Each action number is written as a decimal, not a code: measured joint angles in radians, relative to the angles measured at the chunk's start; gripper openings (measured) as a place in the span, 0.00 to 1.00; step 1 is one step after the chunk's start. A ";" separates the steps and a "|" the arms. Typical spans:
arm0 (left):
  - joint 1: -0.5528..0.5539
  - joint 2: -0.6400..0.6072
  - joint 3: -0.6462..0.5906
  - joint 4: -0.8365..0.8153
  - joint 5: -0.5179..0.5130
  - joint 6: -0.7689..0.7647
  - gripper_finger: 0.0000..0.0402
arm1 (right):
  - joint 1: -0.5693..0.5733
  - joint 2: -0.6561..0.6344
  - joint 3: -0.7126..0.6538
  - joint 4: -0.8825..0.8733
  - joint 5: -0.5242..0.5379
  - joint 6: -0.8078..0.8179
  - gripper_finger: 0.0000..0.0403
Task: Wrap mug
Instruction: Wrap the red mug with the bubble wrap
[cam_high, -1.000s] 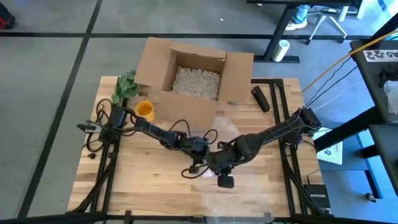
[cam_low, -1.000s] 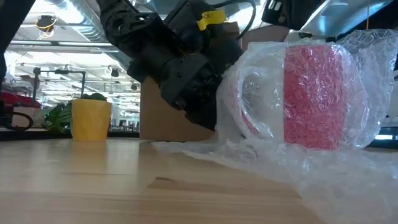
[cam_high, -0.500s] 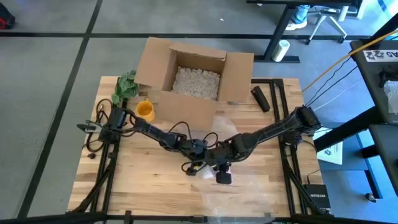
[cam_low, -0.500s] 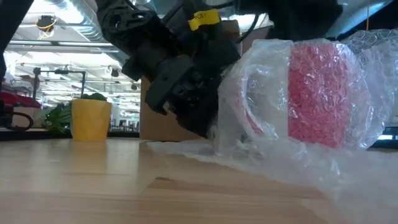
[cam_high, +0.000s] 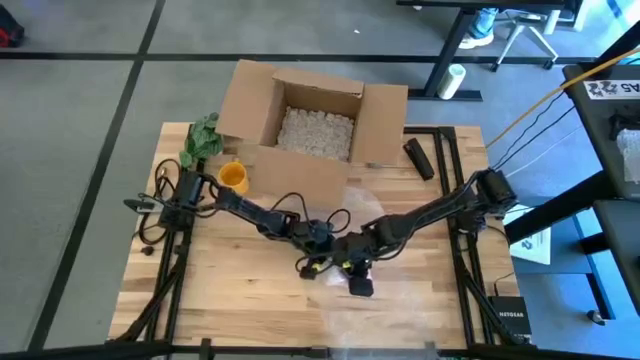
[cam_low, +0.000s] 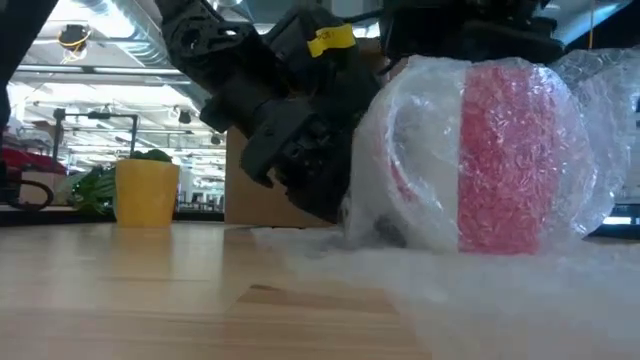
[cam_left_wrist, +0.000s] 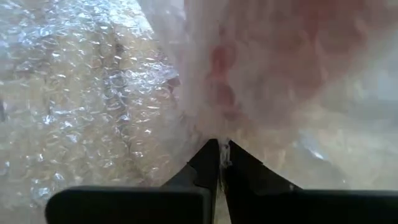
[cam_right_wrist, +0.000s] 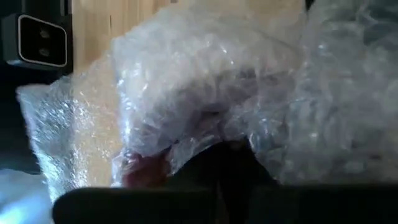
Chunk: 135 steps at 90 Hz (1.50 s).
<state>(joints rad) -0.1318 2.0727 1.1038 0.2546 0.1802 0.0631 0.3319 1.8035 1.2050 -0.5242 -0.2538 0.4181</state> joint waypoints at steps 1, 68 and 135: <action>0.000 0.000 0.000 0.001 0.000 0.000 0.00 | 0.000 0.000 0.002 0.000 0.001 0.000 0.00; 0.015 0.005 0.002 0.159 -0.010 -0.023 0.00 | 0.028 0.003 0.373 -0.501 0.126 -0.010 0.00; 0.016 -0.004 0.001 -0.066 0.052 0.003 0.00 | 0.018 0.002 0.110 -0.143 0.040 -0.037 0.00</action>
<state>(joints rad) -0.1158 2.0686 1.1049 0.1883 0.2326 0.0659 0.3500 1.8054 1.3155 -0.6668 -0.2139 0.3809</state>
